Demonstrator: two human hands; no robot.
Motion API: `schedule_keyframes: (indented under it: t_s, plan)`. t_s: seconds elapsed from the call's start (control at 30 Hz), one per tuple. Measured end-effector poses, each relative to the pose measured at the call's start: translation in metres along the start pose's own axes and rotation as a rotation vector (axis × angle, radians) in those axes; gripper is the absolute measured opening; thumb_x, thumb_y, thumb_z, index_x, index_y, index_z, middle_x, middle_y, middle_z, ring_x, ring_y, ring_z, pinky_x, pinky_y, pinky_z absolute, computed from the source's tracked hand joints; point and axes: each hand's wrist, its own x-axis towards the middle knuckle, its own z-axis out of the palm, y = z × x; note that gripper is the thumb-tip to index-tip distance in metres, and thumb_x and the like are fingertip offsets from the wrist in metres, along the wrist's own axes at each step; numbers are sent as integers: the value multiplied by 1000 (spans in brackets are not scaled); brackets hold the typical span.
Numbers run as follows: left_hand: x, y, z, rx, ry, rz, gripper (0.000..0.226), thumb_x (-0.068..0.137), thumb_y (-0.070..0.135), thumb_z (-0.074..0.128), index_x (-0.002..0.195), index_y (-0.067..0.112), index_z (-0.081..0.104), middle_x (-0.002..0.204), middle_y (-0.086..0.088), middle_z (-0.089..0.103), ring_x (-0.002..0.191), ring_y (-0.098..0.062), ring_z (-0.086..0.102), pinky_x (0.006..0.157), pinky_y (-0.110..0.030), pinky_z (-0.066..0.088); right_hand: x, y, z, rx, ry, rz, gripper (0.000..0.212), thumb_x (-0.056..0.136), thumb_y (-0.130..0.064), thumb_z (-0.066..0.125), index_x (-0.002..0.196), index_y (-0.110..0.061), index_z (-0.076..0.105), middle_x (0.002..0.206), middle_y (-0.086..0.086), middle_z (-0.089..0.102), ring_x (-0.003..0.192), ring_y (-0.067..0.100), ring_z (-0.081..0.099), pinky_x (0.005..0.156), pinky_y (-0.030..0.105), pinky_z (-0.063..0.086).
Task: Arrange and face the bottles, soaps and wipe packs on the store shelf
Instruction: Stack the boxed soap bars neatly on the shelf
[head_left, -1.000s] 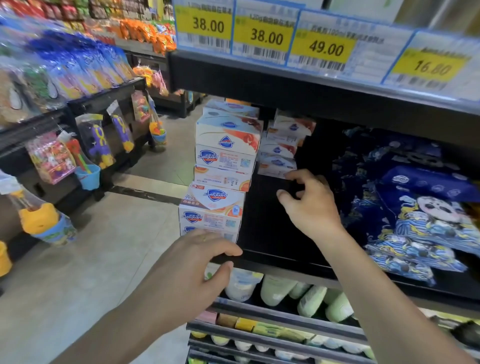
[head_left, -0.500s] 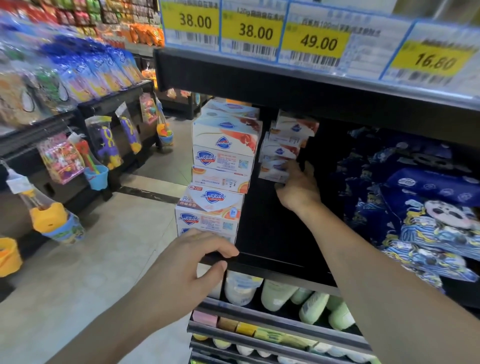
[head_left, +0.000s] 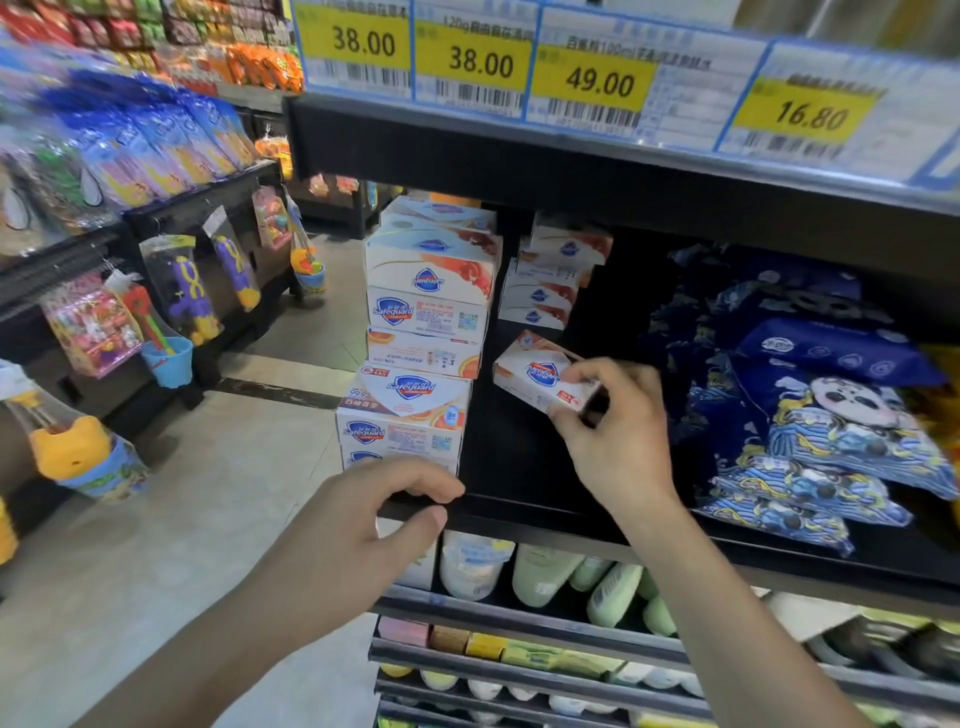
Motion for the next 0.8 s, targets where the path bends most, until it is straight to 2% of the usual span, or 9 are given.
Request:
schedule_keyframes:
  t_s: [0.07,0.13,0.27,0.33,0.4,0.47,0.6,0.73,0.8]
  plan:
    - [0,7,-2,-100,21,-55,22,96,20,67,101,40,76,107,20,74,106,-1,66,92,-24,51,-22,-6,-12,83,14,-71,38,82,-5,83,108,-28,68,123,-7,43,115,-6,52,96,24,54]
    - [1,16,-4,-202,53,-121,18,97,25,65,99,38,77,103,17,76,101,-3,69,91,-27,51,-43,-12,-25,163,11,-133,37,82,-1,82,109,-24,69,126,-5,43,126,4,51,96,25,55]
    - [0,35,-3,-327,92,-241,15,96,35,62,101,35,76,98,15,78,89,-5,75,87,-37,58,-81,-20,-43,236,-27,-219,35,81,0,82,105,-24,71,130,-5,44,133,18,49,93,30,56]
    - [-1,46,1,-395,70,-249,35,81,54,66,110,36,72,101,18,77,91,-6,76,86,-37,60,-93,-25,-50,320,-75,-215,33,82,-3,82,103,-26,71,132,-8,44,134,20,48,85,28,60]
    - [-2,55,5,-471,48,-258,59,65,62,65,117,34,68,100,17,78,92,-8,76,85,-36,61,-101,-30,-56,339,-111,-231,30,84,-10,82,105,-29,71,135,-6,44,134,26,49,83,38,61]
    - [-2,62,9,-503,38,-242,62,63,58,67,119,32,66,96,8,80,92,-11,77,87,-38,62,-106,-34,-61,339,-133,-256,30,84,-11,79,106,-29,72,137,-6,46,134,31,51,84,44,61]
    - [-2,65,14,-530,56,-220,55,68,44,70,119,26,67,92,-1,81,90,-15,78,88,-43,61,-112,-40,-69,337,-161,-269,31,84,-10,78,110,-28,73,139,-7,45,136,28,50,83,33,61]
    - [-5,69,16,-550,45,-220,50,71,39,70,119,23,68,90,-4,81,90,-16,78,88,-42,60,-113,-39,-75,360,-223,-214,40,84,-12,79,115,-35,70,154,-9,38,147,23,40,96,45,56]
    - [-6,67,16,-557,35,-220,50,73,38,69,121,23,68,93,-4,81,93,-16,78,87,-41,62,-112,-39,-79,442,-275,-180,41,87,-8,79,116,-35,70,156,-11,39,143,21,46,96,46,56]
